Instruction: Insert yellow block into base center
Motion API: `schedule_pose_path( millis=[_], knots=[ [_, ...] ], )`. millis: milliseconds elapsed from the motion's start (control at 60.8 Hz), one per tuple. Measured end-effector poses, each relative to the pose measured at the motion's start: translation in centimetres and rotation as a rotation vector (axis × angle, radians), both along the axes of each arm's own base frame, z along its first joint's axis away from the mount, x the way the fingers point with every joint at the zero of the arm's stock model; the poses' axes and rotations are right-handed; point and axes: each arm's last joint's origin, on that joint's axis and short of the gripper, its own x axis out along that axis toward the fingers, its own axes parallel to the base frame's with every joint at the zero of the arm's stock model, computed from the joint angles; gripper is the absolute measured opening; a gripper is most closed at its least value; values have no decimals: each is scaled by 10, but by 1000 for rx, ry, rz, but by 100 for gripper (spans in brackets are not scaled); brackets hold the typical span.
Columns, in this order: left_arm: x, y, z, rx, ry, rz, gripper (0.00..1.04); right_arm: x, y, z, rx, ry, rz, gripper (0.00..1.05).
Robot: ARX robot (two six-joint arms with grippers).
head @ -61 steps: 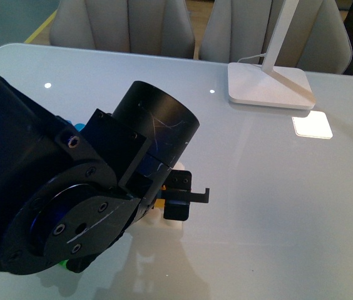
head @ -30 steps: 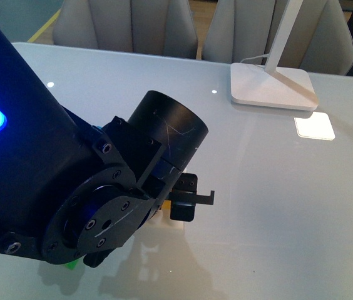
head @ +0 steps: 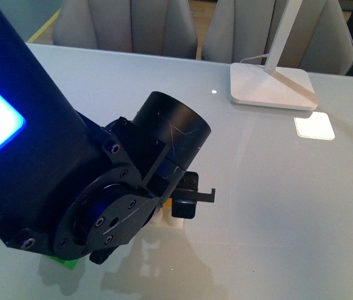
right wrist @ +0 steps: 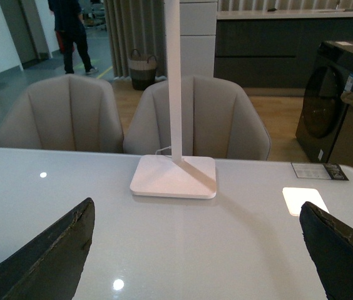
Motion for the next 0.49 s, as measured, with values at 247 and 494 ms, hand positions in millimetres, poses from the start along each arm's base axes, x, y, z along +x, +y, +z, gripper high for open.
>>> schedule_pose_path(
  millis=[247, 494],
  knots=[
    [5, -4, 0, -2, -11, 2, 63, 0, 0, 0, 0, 0, 0, 96],
    [6, -4, -1, 8, -11, -5, 63, 0, 0, 0, 0, 0, 0, 96]
  ],
)
